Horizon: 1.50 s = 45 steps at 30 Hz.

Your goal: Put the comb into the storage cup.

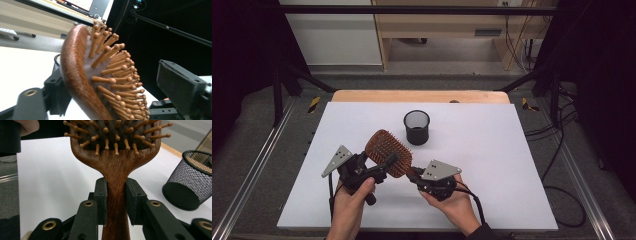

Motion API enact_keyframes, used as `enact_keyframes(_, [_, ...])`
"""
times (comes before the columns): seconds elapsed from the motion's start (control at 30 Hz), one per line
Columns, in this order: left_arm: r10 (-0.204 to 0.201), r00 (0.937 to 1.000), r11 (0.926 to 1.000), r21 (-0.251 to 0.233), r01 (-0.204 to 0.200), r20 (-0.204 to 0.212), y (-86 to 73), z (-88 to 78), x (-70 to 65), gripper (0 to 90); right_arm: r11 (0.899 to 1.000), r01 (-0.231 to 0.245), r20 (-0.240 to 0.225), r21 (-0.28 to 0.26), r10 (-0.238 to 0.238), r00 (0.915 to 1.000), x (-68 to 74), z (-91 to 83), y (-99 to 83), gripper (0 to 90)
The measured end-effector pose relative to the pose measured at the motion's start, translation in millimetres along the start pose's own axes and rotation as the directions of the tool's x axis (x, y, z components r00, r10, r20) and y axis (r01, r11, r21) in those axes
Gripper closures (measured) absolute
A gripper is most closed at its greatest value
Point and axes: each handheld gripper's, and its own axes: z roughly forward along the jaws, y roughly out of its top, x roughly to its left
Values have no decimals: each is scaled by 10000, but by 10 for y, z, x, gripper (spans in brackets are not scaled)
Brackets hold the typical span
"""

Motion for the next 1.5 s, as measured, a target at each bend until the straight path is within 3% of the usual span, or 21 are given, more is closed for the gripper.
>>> enact_keyframes(0.23, [-297,9995,9996,5,297,-143,14,-36,26,279,9998,185,177,29,-186,9997,34,6,6,730])
enact_keyframes(0.43, [-947,9955,9954,-103,947,-7,15,-56,51,346,9995,300,313,66,-302,9991,70,16,12,730])
enact_keyframes(0.5, [-963,9954,9953,-101,963,-2,17,-62,62,384,9996,288,283,54,-289,9992,83,25,16,730])
enact_keyframes(0.93, [-1125,9937,9936,-119,1125,23,3,-72,93,411,9999,153,19,15,-153,9999,152,83,30,730])
enact_keyframes(1.37, [-1578,9862,9870,-239,1591,499,4,-111,90,495,9997,216,81,-75,-216,9997,170,116,0,725])
enact_keyframes(1.5, [-1484,9877,9884,-242,1497,484,2,-113,80,502,9998,-169,-303,-108,166,9994,149,126,-10,686])
